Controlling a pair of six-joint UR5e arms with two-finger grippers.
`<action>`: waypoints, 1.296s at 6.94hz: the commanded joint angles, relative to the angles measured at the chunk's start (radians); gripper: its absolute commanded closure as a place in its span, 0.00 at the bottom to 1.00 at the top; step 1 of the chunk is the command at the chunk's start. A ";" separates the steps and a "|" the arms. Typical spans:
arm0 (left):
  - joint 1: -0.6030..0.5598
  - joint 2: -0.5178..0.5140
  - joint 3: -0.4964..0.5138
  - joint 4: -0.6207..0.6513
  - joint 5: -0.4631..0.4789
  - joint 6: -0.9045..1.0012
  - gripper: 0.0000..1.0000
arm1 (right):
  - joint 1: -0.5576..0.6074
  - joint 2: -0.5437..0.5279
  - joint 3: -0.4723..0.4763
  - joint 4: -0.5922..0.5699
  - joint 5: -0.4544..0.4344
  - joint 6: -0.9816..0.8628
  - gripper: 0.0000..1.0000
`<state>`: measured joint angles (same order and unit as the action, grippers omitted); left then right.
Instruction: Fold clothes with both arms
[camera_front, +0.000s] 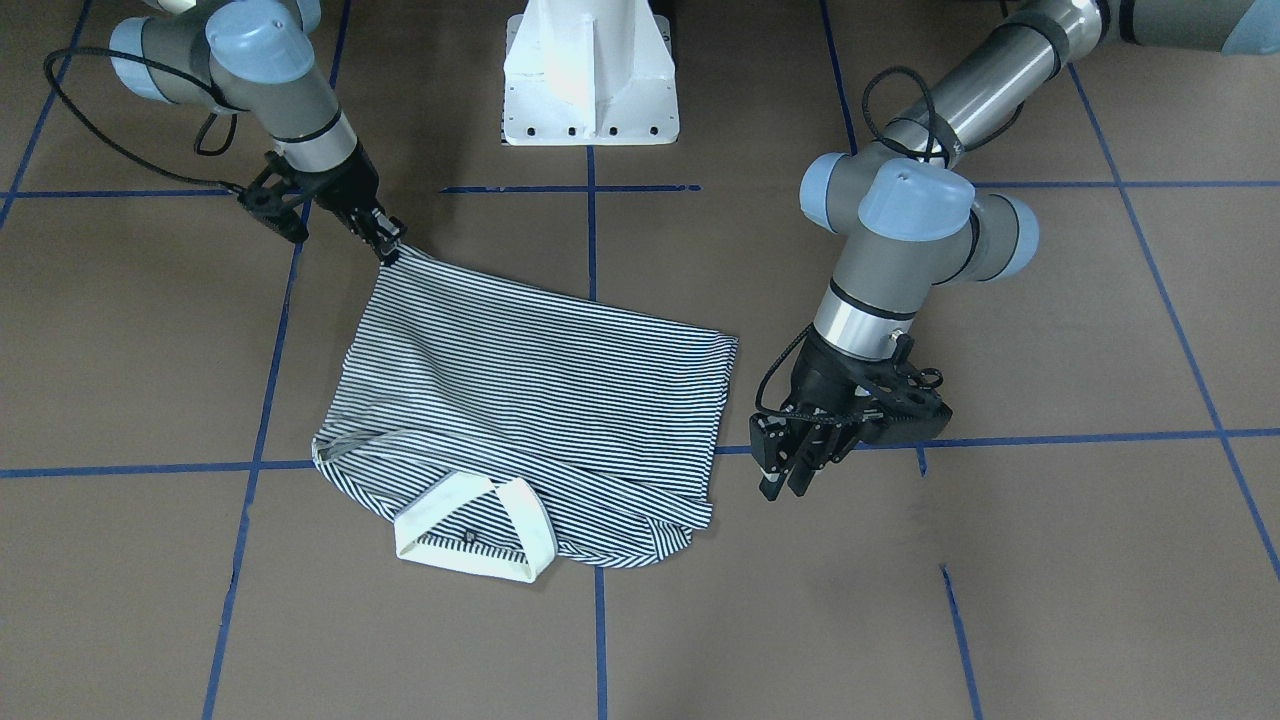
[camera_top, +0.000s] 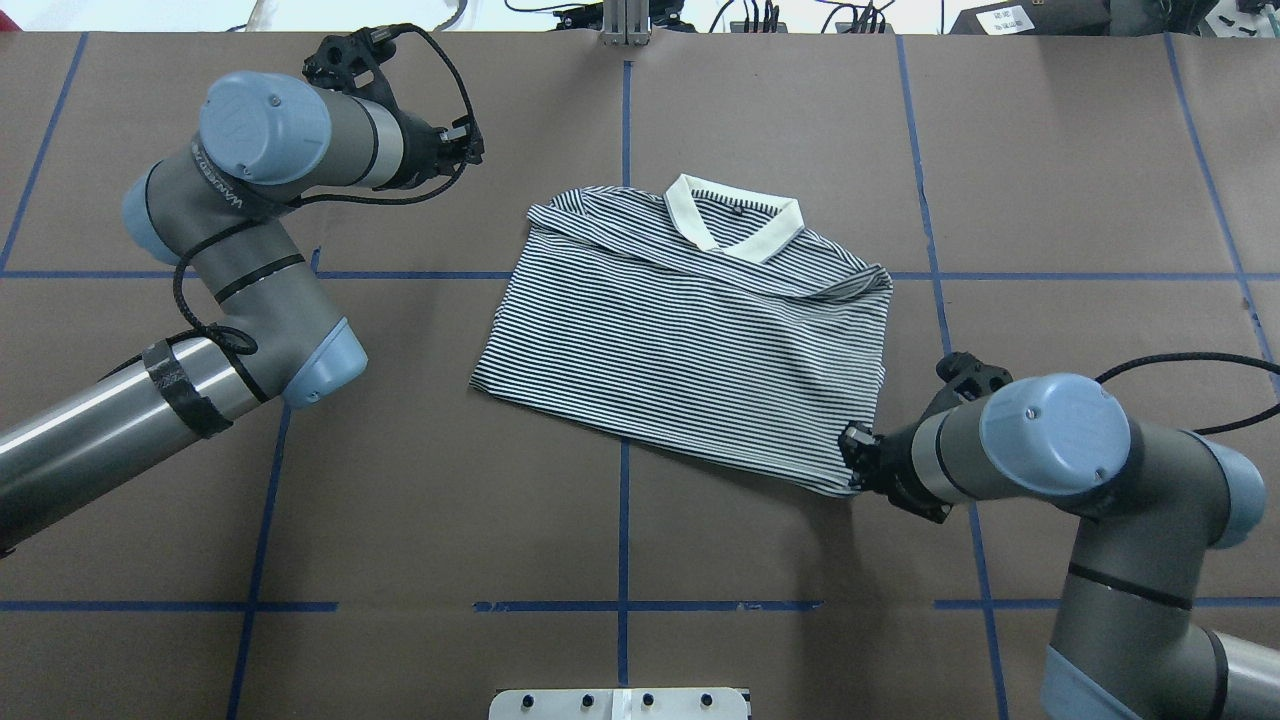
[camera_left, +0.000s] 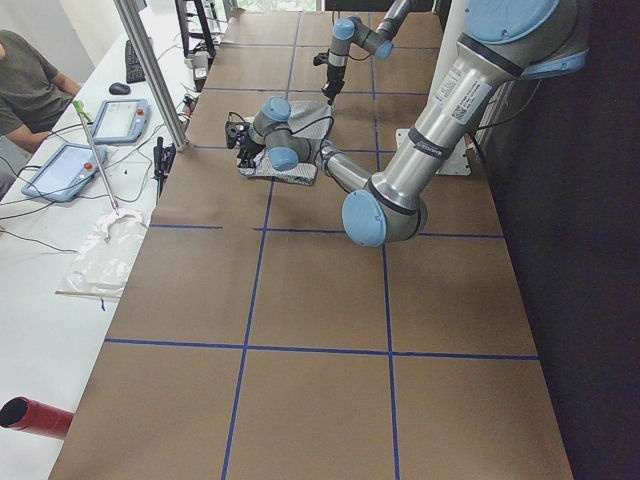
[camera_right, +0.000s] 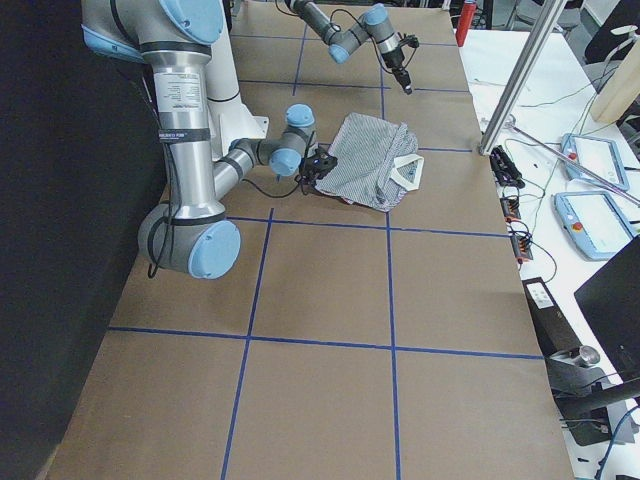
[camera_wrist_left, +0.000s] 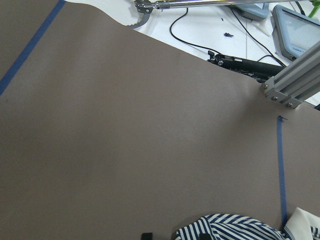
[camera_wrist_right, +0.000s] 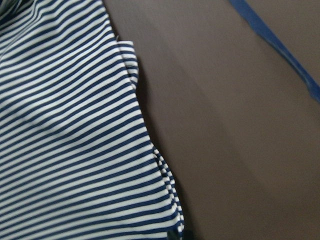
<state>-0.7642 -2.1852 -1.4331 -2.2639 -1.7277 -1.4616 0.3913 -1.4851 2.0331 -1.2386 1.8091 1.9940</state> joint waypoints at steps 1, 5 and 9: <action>0.069 0.091 -0.143 0.000 -0.046 -0.116 0.58 | -0.132 -0.064 0.132 -0.001 0.028 0.028 1.00; 0.294 0.219 -0.323 0.170 0.125 -0.223 0.42 | -0.244 -0.106 0.186 0.001 0.078 0.066 0.01; 0.356 0.159 -0.325 0.366 0.161 -0.241 0.40 | -0.004 -0.061 0.207 0.001 0.137 0.063 0.00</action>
<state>-0.4187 -2.0180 -1.7576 -1.9329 -1.5705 -1.7007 0.3178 -1.5654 2.2398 -1.2384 1.9267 2.0583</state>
